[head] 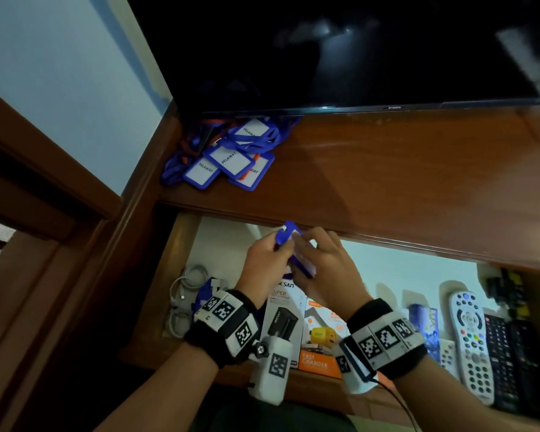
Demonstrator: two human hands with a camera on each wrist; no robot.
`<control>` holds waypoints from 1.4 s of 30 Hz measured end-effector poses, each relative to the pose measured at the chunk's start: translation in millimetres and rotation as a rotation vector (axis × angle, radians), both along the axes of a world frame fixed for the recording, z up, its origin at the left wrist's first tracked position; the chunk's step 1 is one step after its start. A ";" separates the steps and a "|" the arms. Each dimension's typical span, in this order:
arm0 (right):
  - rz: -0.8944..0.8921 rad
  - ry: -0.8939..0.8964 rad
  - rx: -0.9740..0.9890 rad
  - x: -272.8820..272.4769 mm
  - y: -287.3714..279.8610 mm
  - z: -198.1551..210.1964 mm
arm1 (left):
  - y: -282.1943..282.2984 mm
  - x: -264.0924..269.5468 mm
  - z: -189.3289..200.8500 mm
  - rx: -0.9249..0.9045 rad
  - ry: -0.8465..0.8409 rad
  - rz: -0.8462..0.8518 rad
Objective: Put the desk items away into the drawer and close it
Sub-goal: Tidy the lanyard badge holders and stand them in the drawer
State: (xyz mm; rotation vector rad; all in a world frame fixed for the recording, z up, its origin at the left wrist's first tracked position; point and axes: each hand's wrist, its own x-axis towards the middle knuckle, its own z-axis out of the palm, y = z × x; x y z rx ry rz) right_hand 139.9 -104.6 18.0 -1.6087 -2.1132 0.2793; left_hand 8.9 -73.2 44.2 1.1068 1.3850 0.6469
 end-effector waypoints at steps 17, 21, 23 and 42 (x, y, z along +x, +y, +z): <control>-0.150 1.201 -0.470 7.3 26.1 33.1 | 20.4 -29.5 26.8 -0.078 -0.194 -0.296; -0.150 1.281 -0.521 1.3 18.6 29.3 | 23.2 -33.7 28.5 -0.063 -0.249 -0.145; -0.138 1.327 -0.553 -3.7 13.3 30.5 | 24.9 -32.7 28.9 -0.043 -0.270 -0.038; -0.173 1.179 -0.518 29.6 6.7 44.9 | 42.4 -58.4 28.7 -0.096 -0.356 -0.123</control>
